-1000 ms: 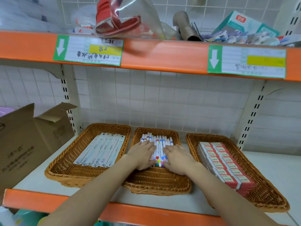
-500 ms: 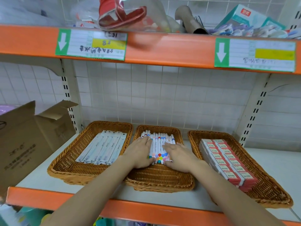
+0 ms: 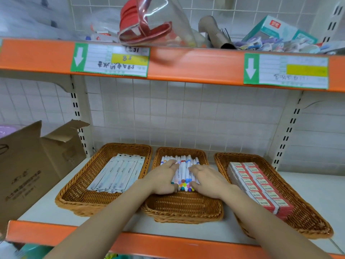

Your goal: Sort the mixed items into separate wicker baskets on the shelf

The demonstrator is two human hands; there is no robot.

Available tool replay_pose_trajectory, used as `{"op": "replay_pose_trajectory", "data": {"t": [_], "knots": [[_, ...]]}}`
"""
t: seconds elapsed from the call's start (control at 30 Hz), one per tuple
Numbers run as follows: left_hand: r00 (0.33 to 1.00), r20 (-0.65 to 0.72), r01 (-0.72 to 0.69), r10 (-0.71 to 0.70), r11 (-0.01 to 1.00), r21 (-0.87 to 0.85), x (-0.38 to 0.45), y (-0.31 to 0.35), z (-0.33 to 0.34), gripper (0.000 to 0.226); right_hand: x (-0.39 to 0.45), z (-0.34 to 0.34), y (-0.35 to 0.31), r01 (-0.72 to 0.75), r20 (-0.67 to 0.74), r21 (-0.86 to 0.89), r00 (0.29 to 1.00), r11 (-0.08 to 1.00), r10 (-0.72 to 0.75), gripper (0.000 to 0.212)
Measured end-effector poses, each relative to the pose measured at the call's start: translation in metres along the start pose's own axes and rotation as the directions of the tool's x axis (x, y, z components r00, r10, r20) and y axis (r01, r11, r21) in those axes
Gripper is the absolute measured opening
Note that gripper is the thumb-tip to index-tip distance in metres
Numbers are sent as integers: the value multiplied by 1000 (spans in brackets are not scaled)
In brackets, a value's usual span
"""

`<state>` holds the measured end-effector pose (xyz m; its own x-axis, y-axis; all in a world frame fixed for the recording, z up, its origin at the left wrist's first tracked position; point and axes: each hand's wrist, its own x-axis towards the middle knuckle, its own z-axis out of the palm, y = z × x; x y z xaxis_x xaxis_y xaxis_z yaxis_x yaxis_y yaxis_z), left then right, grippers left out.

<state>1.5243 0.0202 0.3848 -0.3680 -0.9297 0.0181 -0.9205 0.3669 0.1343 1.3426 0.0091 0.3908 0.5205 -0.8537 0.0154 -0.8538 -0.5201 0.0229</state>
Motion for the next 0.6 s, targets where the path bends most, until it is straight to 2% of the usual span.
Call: {"op": "replay_pose_trajectory", "data": {"t": [0.1, 0.2, 0.3, 0.47, 0.6], "knots": [[1000, 17, 11, -13, 995, 102, -2, -3, -3, 67, 2, 0, -7, 51, 0, 4, 999, 999, -51, 57], [999, 40, -11, 8, 997, 73, 3, 0, 0, 67, 7, 2, -13, 87, 21, -1, 996, 996, -87, 55], [997, 70, -11, 10, 1000, 13, 8, 1, 2, 75, 5, -1, -8, 58, 44, -60, 998, 997, -55, 53], [993, 120, -8, 6, 1000, 19, 7, -5, -1, 77, -4, -3, 8, -48, 65, -79, 997, 996, 53, 55], [991, 132, -12, 8, 1000, 28, 5, -6, -5, 78, -3, -3, 5, -14, 62, -85, 998, 996, 19, 58]]}}
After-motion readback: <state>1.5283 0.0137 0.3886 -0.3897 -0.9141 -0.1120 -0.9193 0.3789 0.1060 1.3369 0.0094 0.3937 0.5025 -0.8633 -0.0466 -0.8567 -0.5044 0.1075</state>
